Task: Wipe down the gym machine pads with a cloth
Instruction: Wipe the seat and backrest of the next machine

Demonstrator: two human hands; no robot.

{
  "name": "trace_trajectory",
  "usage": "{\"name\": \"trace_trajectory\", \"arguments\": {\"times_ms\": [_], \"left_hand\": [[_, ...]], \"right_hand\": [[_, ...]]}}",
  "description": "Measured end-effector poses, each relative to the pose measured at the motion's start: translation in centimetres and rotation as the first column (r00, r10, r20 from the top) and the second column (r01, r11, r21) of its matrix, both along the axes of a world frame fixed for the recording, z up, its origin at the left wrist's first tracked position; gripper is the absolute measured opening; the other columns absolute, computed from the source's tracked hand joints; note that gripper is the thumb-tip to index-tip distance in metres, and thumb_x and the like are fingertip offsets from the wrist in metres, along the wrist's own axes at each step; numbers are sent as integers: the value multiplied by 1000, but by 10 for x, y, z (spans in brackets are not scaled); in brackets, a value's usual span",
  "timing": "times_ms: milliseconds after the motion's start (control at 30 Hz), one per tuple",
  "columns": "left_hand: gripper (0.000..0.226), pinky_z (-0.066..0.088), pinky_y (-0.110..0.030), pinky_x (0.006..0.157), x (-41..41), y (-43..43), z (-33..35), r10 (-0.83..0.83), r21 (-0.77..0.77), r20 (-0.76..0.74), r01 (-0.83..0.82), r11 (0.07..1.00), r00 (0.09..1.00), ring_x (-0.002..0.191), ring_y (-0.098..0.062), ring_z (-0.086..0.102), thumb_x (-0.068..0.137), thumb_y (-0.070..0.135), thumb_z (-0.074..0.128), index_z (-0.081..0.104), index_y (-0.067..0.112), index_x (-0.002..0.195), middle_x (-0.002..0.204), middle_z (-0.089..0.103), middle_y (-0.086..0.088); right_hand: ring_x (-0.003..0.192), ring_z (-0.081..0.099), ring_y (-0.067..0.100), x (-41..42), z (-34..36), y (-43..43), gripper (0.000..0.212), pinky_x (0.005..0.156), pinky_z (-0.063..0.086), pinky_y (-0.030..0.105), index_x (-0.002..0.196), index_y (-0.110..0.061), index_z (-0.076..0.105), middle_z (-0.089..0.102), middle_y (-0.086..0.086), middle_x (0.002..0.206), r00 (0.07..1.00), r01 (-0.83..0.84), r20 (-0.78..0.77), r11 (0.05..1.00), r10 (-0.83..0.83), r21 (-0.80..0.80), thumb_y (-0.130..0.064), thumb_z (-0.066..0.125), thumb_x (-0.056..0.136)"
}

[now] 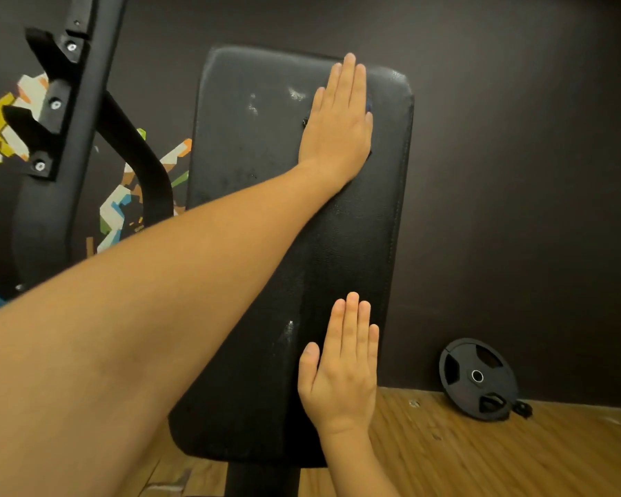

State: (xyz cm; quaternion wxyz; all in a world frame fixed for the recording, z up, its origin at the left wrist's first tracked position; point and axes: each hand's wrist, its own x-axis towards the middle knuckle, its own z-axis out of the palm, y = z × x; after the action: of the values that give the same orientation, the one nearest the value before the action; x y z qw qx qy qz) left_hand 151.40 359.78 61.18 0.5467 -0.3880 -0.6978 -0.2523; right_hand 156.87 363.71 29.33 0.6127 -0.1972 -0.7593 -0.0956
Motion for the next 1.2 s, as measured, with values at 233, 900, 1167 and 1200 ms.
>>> {"name": "trace_trajectory", "arguments": {"times_ms": [233, 900, 1167, 1200], "left_hand": [[61, 6, -44, 127, 9, -2, 36, -29, 20, 63, 28, 999, 998, 157, -29, -3, 109, 24, 25, 2, 1, 161, 170, -4, -14], [61, 16, -43, 126, -1, 3, -44, 57, 60, -39, -54, 997, 998, 157, -29, 7, 109, 28, 24, 4, 2, 161, 170, 2, -16], [61, 13, -43, 127, 3, 5, -29, 33, 96, 0, -33, 995, 999, 157, -29, 3, 109, 26, 24, 3, 1, 160, 170, -1, -15], [61, 14, -43, 127, 3, 6, -40, 32, 104, -1, -32, 994, 999, 157, -29, 4, 109, 27, 25, 3, 1, 160, 170, 0, -15]], "right_hand": [[158, 13, 27, -1, 0, 1, 68, 129, 10, 41, 161, -7, 20, 17, 11, 170, 1000, -10, -15, 1000, 10, 17, -36, 37, 102], [158, 14, 27, 0, 0, 1, 68, 129, 7, 39, 161, -8, 19, 18, 11, 169, 1000, -6, -15, 1000, 7, 18, -37, 36, 102], [158, 13, 26, 0, 1, 1, 69, 129, 7, 39, 161, -9, 17, 16, 11, 170, 1000, -2, -14, 1000, 2, 18, -37, 36, 102], [158, 13, 26, 0, 1, 1, 68, 129, 7, 40, 161, -8, 19, 17, 11, 170, 1000, -4, -16, 1000, 4, 17, -36, 37, 101]]}}
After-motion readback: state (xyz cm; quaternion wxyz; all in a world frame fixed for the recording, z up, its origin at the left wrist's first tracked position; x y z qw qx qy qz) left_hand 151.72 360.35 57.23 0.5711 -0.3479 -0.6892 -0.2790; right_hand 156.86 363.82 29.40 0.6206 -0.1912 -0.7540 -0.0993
